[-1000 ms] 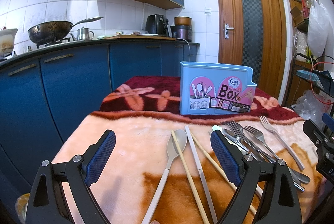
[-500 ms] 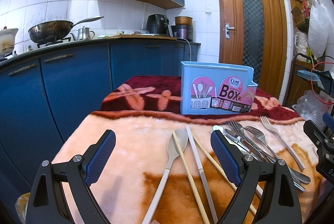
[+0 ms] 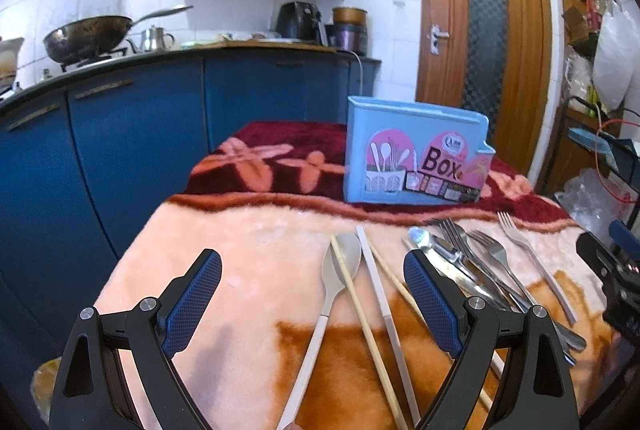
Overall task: Organize utensils
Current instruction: 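Grasp the beige plastic spoon with the left gripper while the right grasps the white plastic fork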
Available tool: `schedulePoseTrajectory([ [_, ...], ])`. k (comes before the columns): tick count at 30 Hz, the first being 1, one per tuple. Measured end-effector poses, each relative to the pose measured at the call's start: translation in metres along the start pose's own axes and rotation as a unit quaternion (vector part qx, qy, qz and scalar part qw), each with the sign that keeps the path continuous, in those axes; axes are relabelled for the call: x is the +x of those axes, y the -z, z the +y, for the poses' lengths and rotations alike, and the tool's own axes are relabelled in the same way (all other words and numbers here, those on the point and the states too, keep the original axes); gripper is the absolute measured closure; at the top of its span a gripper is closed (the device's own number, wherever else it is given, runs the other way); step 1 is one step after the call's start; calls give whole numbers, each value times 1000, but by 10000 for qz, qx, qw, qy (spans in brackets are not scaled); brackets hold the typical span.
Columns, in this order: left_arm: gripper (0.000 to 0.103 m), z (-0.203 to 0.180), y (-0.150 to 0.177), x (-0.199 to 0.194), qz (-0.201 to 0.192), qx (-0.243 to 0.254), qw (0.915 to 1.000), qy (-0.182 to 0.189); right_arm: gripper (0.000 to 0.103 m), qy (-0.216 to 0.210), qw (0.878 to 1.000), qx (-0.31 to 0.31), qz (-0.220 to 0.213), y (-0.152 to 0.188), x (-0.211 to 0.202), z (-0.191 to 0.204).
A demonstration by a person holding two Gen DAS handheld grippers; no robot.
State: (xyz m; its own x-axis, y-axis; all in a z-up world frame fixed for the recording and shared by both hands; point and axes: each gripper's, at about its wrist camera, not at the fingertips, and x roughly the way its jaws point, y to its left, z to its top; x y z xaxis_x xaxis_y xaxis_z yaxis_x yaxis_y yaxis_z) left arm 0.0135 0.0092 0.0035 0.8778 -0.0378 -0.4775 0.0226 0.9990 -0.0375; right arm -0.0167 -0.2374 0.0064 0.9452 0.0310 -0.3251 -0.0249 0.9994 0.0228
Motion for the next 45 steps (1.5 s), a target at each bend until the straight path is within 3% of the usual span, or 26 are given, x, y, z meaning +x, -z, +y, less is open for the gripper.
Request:
schedulePoseTrajectory([
  [6, 10, 6, -8, 8, 492, 346, 9981, -90, 0, -109, 9972, -67, 742, -13, 12, -11],
  [12, 10, 10, -13, 21, 1154, 702, 9907, -185, 2, -225, 9883, -228, 1489, -22, 30, -15],
  [17, 10, 13, -13, 35, 1727, 846, 9813, -86, 16, -497, 9723, -399, 2248, -26, 53, -11],
  [26, 12, 9, -12, 52, 2340, 1267, 9639, -54, 53, -809, 9388, -458, 3318, -24, 89, -6],
  [28, 19, 8, -12, 55, 2403, 1299, 9620, -5, 58, -834, 9326, -497, 3475, -22, 95, -4],
  [33, 40, 6, -17, 66, 2647, 1188, 9565, 303, 58, -833, 9255, -606, 3645, -25, 105, 1],
  [39, 55, -9, -27, 82, 2864, 1373, 9469, 506, 59, -906, 9143, -603, 3900, -30, 117, 1],
  [45, 84, -13, -33, 91, 3083, 1212, 9403, 784, 73, -842, 9114, -728, 3962, -32, 120, 5],
])
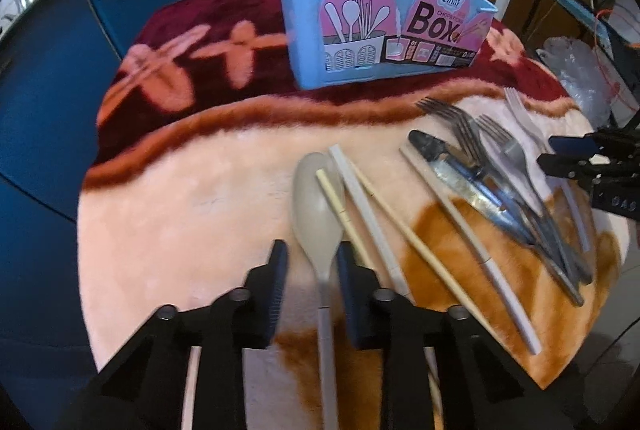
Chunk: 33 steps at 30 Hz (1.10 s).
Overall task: Organize utensils
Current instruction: 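Grasp the beige plastic spoon with the left gripper while the right grasps the white plastic fork, then lift the spoon and fork and carry both toward the blue Box holder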
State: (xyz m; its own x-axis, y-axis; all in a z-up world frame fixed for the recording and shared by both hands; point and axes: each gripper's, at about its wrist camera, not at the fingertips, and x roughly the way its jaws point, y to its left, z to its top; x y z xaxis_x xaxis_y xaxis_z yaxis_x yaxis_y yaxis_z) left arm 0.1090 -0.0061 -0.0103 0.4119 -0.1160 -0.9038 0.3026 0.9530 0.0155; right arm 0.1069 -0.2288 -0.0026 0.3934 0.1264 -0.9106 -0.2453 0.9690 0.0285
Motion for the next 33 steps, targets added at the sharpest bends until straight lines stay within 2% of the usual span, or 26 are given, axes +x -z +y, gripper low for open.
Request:
schedulePoseTrajectory([
  [3, 86, 0, 2, -3, -85, -88, 9999, 22, 91, 61, 10000, 28, -66, 1, -2, 0],
  [6, 86, 5, 5, -8, -207, -215, 9995, 71, 95, -46, 9998, 126, -154, 3, -5, -3],
  [10, 87, 14, 10, -25, -560, -382, 9976, -126, 95, -255, 9982, 267, -479, 8, -17, -4],
  [13, 87, 20, 11, -42, -907, -495, 9944, -201, 95, -396, 9943, 339, -928, 14, -32, -4],
  [19, 87, 25, 10, -78, -1763, -657, 9817, -280, 95, -502, 9817, 416, -1788, 20, -58, 3],
  [23, 88, 20, 7, -96, -2258, -657, 9708, -476, 95, -483, 9721, 400, -2262, 21, -72, 1],
  [28, 89, 19, -3, -113, -2679, -804, 9597, -280, 95, -589, 9533, 470, -2925, 17, -93, -1],
  [29, 100, 18, -6, -117, -2783, -817, 9567, -246, 95, -596, 9510, 472, -2998, 16, -96, -1],
  [33, 100, 13, -20, -131, -3092, -815, 9474, -123, 95, -629, 9376, 469, -3387, 7, -105, -2],
])
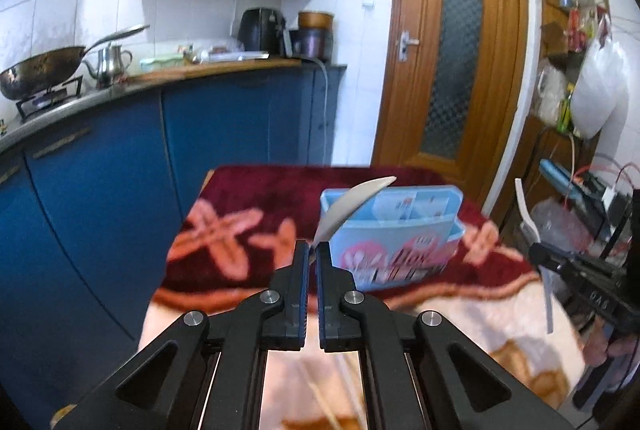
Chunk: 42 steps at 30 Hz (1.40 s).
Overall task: Organize utensils
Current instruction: 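Lift the spoon and fork and carry both toward the blue Box holder, then lower the spoon and fork into the holder and open both grippers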
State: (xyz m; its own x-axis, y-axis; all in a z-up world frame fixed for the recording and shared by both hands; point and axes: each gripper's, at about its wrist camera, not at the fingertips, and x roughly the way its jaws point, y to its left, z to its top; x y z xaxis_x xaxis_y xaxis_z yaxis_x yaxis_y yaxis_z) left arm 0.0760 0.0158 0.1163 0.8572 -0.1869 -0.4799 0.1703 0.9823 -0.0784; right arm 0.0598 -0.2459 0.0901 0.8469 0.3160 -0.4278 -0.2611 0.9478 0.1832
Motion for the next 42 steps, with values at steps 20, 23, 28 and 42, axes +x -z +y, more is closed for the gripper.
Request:
schedulePoseTrajectory([
  [20, 100, -21, -74, 57, -541, -826, 9895, 1058, 95, -287, 9952, 36, -931, -46, 61, -17],
  [23, 100, -22, -78, 78, -589, -976, 9865, 1174, 95, -309, 9945, 22, -995, -51, 77, -20],
  [28, 100, -15, -65, 115, -378, -1236, 9845, 1189, 95, -353, 9937, -13, -1061, -52, 109, -28],
  [42, 101, 10, -22, 157, 149, -1346, 9869, 875, 95, -357, 9953, -322, -835, -32, 143, -24],
])
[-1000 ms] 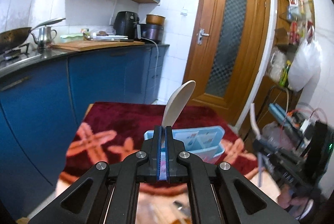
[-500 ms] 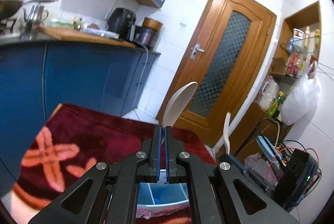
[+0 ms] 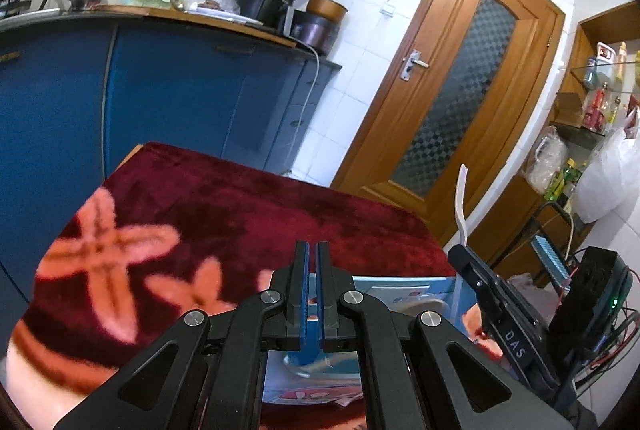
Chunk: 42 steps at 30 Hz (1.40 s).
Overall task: Organize utensils
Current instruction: 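Lower the spoon and fork into the holder and open both grippers, then grasp a bamboo chopstick with the left gripper while the right grasps a steel fork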
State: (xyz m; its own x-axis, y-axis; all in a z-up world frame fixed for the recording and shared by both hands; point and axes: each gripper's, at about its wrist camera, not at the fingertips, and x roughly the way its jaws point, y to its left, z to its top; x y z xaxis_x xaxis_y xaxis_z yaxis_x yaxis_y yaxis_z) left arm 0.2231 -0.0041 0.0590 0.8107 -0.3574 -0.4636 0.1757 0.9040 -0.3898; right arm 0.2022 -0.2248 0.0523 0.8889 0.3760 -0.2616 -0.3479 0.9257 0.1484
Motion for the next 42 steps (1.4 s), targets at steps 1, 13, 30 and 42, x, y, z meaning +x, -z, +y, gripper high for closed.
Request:
schedulePoseTrajectory([
  [1, 101, 1, 0, 0, 20, -8, 10000, -15, 95, 11, 10000, -30, 12, 1, -1, 1],
  [13, 71, -12, 1, -22, 256, 537, 9977, -322, 70, 5, 10000, 7, 14, -8, -23, 12],
  [30, 66, -11, 29, -55, 1047, 1655, 9797, -428, 68, 538, 9909, 35, 1231, 20, -76, 33],
  [42, 66, -1, 72, -73, 1798, 1365, 9705, -847, 68, 363, 9614, 90, 2725, 61, -77, 35],
])
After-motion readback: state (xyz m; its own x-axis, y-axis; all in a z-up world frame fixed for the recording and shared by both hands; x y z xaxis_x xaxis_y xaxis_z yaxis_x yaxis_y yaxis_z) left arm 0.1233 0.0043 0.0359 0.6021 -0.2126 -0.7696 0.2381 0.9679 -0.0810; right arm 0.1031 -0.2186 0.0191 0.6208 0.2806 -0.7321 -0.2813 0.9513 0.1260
